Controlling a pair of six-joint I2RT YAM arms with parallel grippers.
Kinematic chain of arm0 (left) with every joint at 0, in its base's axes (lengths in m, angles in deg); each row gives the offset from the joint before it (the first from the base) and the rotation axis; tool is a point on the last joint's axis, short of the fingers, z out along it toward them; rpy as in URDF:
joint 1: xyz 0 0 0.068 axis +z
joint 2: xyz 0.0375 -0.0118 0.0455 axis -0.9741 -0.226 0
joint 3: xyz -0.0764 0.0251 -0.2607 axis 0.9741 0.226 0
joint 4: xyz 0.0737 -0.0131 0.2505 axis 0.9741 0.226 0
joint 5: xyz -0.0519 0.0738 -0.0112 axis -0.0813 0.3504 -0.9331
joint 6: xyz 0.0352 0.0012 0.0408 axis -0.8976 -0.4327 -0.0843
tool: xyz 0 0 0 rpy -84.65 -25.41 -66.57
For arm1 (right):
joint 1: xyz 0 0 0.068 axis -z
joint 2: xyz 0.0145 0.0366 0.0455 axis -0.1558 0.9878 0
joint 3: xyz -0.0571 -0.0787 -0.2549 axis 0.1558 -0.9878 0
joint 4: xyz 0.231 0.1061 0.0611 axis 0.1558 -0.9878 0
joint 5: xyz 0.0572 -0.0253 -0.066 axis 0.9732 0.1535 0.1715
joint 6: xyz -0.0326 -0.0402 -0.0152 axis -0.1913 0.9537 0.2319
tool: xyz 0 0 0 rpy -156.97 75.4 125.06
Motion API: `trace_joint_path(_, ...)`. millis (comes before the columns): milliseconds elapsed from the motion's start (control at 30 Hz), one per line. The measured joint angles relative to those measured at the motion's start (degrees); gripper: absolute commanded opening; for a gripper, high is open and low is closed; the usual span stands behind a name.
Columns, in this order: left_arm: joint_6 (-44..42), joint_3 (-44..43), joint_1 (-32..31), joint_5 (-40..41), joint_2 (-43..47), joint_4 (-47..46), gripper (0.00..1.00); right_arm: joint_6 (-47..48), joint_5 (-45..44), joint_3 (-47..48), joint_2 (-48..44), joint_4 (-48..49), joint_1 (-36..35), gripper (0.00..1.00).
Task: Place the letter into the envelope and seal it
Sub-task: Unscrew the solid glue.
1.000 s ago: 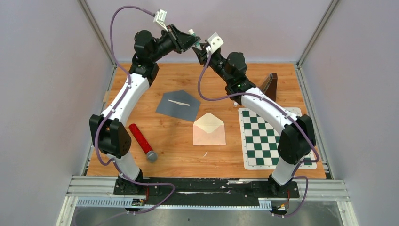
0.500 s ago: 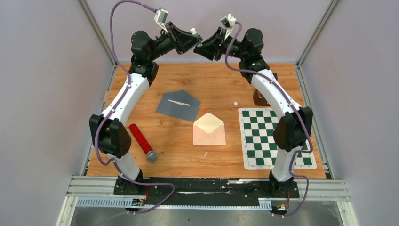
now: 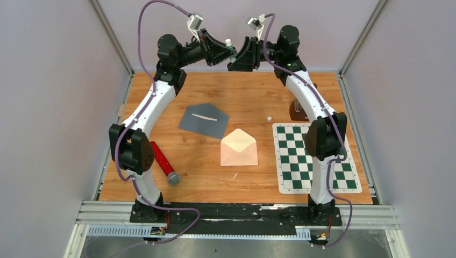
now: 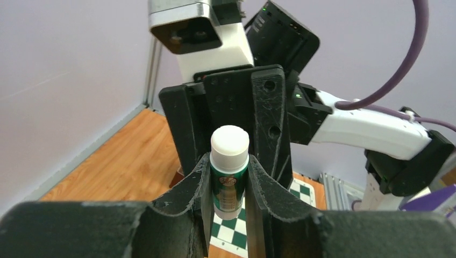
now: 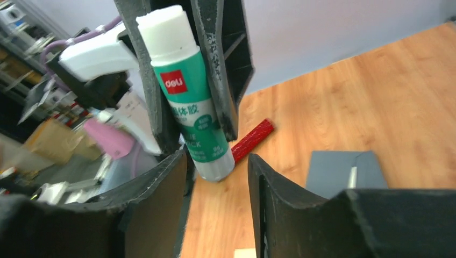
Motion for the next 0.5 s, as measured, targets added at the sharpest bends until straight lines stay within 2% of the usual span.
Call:
trace_joint_path(100, -0.42, 0.02, -0.02, 3.69, 0.46, 2.21, 0.00, 8.31, -6.43, -3.39, -3.72, -7.91, 0.39, 0.51)
trace_joint_path(200, -0.20, 0.31, -0.02, 7.96, 1.44, 4.74, 0.00, 20.57, -20.68, -17.94, -14.16, -8.79, -0.04, 0.48)
trace_joint_path(267, 0.04, 0.52, -0.02, 10.32, 2.23, 6.08, 0.00, 29.07, -31.58, -30.14, -22.36, -3.82, -1.22, 0.44)
trace_joint_path(333, 0.15, 0.66, 0.00, 12.09, 3.10, 7.26, 0.00, 36.06, -39.60, -37.70, -27.52, 0.81, -3.41, 0.42)
trace_joint_path(500, 0.22, 0.66, 0.02, 14.53, 4.68, 8.57, 0.00, 47.60, -53.46, -41.20, -28.63, 8.70, -9.20, 0.40)
